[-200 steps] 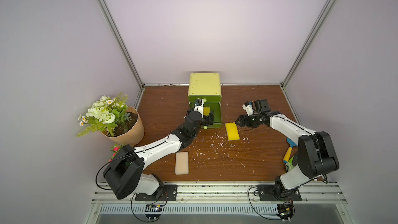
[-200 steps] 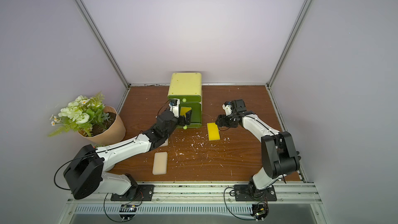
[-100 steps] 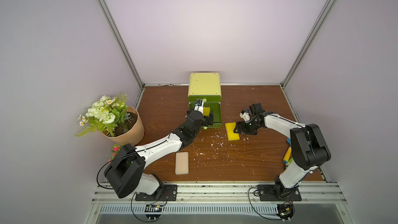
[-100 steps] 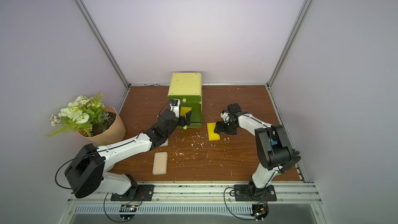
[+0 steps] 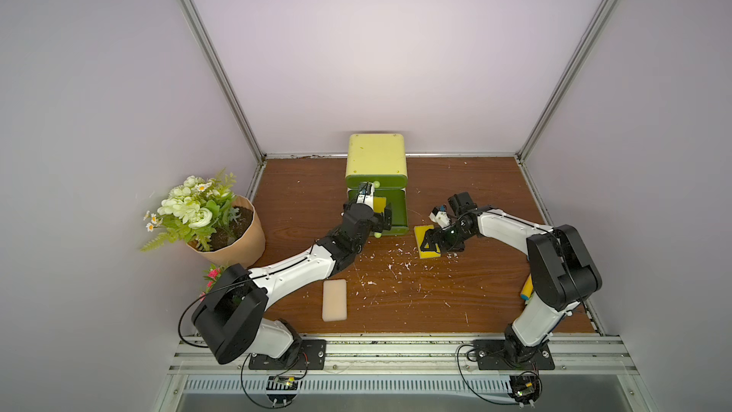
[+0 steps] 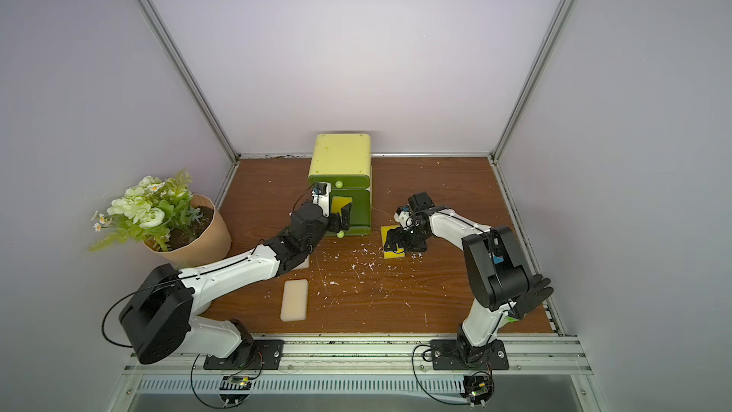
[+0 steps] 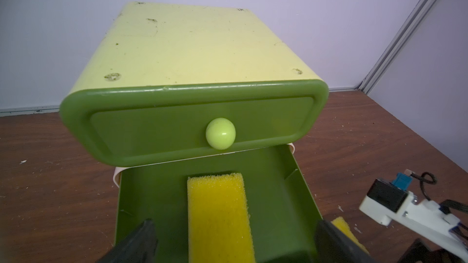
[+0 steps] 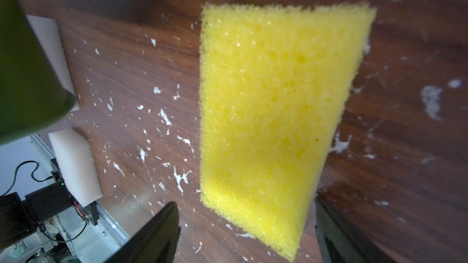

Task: Take the sponge out of the drawer
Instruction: Place the sponge at the center of the board.

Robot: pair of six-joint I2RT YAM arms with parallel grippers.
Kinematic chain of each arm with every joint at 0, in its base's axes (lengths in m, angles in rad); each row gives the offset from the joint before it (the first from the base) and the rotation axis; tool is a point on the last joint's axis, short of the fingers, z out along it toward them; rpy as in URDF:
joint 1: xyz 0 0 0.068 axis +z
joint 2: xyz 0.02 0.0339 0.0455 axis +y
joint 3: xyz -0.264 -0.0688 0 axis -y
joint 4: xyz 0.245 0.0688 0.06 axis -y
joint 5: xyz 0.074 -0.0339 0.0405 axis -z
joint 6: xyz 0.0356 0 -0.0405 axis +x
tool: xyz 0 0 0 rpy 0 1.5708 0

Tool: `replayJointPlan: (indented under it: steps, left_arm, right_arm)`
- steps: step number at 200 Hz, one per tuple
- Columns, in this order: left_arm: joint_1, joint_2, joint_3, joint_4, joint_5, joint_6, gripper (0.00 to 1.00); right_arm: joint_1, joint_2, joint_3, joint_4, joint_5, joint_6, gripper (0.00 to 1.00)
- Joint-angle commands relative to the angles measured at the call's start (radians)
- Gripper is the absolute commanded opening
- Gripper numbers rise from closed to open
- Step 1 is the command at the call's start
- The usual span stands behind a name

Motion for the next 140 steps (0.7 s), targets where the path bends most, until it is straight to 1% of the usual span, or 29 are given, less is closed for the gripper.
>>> replayJointPlan:
  steps: [1,52,82,140]
  left_arm:
    - [0.009,0.003,0.029,-0.026,-0.023,0.01,1.0]
    - [0.009,0.026,0.061,-0.079,-0.021,0.011,1.0]
    - [0.009,0.06,0.101,-0.138,0.007,0.013,1.0]
    - [0.019,0.126,0.168,-0.242,0.001,-0.023,1.0]
  right_arm:
    - [0.014,0.008,0.027,-0.028,-0.043,-0.032,0.87]
    - [0.02,-0.012,0.033,-0.035,-0.048,-0.036,0.86]
    - [0.02,-0.059,0.038,-0.033,0.007,-0.028,0.87]
    - [0.017,-0.165,0.035,0.023,0.055,-0.018,0.88]
